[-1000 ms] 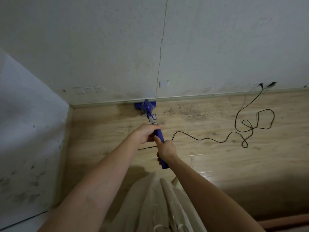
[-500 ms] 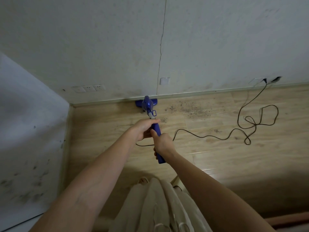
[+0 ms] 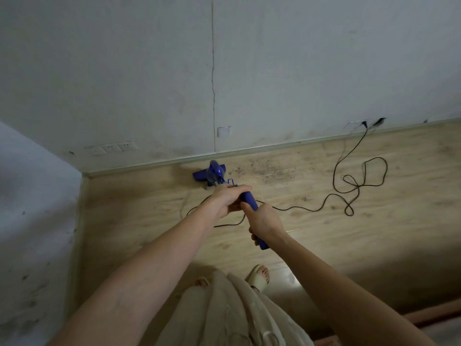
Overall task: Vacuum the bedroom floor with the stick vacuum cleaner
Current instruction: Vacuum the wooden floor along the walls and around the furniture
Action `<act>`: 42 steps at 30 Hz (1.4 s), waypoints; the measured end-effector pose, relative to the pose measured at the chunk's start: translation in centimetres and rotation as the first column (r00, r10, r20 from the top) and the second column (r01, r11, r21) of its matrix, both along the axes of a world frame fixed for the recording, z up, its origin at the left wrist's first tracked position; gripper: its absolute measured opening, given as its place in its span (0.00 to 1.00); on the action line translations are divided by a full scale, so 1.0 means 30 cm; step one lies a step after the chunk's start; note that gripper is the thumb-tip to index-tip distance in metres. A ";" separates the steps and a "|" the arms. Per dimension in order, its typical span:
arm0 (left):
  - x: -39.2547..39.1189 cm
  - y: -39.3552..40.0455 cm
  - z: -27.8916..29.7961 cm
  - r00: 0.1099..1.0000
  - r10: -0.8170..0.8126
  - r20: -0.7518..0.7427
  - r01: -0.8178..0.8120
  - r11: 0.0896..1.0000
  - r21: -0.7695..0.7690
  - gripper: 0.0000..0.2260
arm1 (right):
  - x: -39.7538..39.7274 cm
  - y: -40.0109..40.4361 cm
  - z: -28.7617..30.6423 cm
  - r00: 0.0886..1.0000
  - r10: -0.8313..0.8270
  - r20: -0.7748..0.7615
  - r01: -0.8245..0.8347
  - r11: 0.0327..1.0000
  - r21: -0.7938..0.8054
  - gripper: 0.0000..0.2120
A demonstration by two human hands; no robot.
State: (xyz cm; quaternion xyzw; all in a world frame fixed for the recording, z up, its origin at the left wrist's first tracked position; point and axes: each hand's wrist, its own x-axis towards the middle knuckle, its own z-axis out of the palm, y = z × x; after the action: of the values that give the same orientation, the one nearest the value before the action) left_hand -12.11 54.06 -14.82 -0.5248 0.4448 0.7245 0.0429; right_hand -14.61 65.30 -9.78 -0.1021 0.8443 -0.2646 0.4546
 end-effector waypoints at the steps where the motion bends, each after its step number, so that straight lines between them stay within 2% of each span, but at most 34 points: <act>1: -0.008 0.024 0.005 1.000 -0.013 -0.001 0.013 1.000 0.002 0.09 | -0.006 0.025 0.012 1.000 -0.010 0.003 0.010 1.000 0.003 0.19; 10: -0.039 0.164 0.059 0.993 -0.115 0.001 0.114 0.992 0.052 0.18 | 0.002 0.174 0.093 0.984 -0.167 0.054 0.167 0.986 0.001 0.17; 22: -0.040 0.147 0.016 0.988 -0.157 -0.013 0.157 0.986 0.048 0.06 | 0.015 0.163 0.029 0.990 -0.142 0.009 0.142 0.990 -0.005 0.18; 25: -0.067 0.118 0.003 0.985 -0.171 -0.025 0.172 0.984 0.040 0.06 | -0.017 0.136 0.001 0.990 -0.141 0.000 0.141 0.990 -0.019 0.18; 30: -0.145 0.076 -0.014 0.992 -0.128 -0.013 0.129 0.990 0.050 0.06 | -0.120 0.091 -0.058 0.995 -0.096 0.013 0.096 0.995 -0.025 0.19; 35: -0.257 0.061 -0.036 0.997 -0.080 -0.001 0.080 0.995 0.056 0.16 | -0.247 0.077 -0.101 0.984 -0.134 0.114 0.144 0.986 -0.086 0.19; 42: -0.388 0.076 -0.031 1.000 0.004 0.001 -0.004 0.997 0.075 0.13 | -0.411 0.090 -0.095 0.988 -0.045 0.147 0.064 0.991 -0.121 0.19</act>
State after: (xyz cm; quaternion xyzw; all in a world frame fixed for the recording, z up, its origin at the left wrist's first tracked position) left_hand -23.74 56.35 -15.76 -0.5239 0.4163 0.7406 0.0611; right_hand -26.95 67.99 -12.64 -0.0878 0.7936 -0.3360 0.4996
